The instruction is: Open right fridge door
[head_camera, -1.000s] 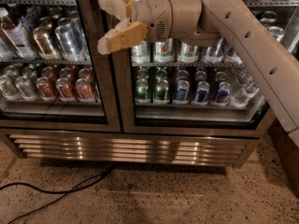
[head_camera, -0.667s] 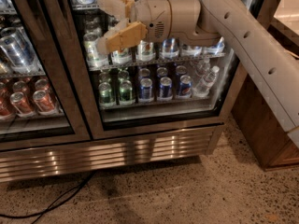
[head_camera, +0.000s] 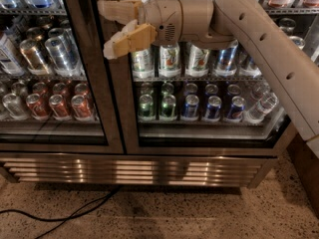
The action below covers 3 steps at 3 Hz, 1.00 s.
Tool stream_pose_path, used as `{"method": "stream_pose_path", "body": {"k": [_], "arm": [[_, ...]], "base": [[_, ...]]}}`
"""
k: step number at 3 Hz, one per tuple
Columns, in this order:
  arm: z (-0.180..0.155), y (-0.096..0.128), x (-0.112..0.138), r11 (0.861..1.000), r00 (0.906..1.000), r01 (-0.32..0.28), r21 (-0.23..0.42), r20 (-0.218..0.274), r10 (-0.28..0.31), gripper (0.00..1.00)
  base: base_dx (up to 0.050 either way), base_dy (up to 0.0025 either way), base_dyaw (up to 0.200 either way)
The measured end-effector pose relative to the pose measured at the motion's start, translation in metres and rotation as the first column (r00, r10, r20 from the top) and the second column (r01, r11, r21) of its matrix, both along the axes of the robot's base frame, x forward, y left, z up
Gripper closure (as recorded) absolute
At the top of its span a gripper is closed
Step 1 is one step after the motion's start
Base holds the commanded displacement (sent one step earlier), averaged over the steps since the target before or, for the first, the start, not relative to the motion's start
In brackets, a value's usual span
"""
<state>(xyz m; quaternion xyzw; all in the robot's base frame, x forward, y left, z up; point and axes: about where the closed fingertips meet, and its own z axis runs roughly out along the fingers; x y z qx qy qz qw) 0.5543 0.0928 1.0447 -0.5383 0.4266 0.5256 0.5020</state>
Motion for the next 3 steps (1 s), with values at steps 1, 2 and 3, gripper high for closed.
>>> {"method": "stream_pose_path", "body": {"k": [1,2,3], "arm": [[0.0,0.0,0.0,1.0,1.0,0.0,0.0,0.0,0.0,0.0],[0.0,0.0,0.0,1.0,1.0,0.0,0.0,0.0,0.0,0.0],[0.0,0.0,0.0,1.0,1.0,0.0,0.0,0.0,0.0,0.0]], "base": [[0.0,-0.00002,-0.2],[0.0,-0.00019,0.192],[0.0,0.00009,0.193]]}}
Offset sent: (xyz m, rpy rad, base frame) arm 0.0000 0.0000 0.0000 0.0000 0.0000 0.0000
